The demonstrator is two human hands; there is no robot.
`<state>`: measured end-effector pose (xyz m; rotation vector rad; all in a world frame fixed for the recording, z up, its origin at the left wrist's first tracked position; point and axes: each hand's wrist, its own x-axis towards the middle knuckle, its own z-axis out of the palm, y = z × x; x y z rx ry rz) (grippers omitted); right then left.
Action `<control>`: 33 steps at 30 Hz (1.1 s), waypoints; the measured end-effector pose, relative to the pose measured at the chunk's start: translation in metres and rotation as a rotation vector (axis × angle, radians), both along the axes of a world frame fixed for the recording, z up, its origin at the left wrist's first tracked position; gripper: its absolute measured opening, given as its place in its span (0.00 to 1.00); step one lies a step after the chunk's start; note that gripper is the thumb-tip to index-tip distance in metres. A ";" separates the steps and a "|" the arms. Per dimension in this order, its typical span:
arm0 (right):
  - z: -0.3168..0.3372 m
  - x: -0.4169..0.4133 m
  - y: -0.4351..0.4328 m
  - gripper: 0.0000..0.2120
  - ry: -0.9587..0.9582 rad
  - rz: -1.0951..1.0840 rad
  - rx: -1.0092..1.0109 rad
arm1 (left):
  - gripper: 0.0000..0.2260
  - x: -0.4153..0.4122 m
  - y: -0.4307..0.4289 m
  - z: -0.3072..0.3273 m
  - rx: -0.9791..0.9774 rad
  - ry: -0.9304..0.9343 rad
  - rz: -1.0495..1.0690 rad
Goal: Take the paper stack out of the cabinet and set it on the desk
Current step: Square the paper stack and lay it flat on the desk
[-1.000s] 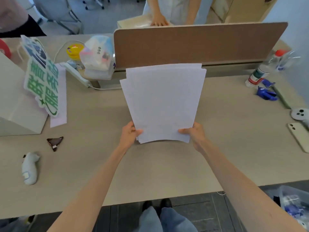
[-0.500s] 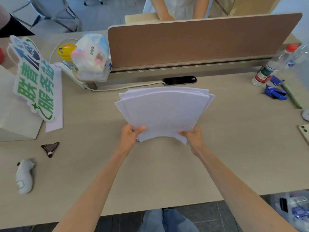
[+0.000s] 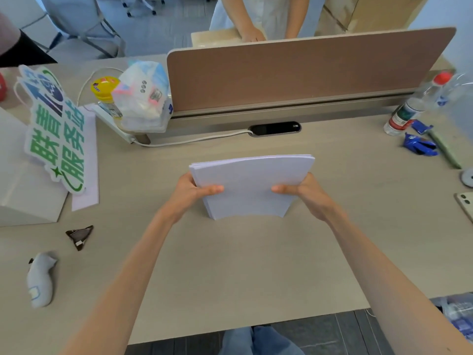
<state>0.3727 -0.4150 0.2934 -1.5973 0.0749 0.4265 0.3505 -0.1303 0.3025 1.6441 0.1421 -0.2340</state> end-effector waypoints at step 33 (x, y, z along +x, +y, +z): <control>0.017 -0.017 -0.008 0.15 -0.026 0.029 0.068 | 0.20 -0.027 -0.041 0.044 -0.045 -0.261 0.170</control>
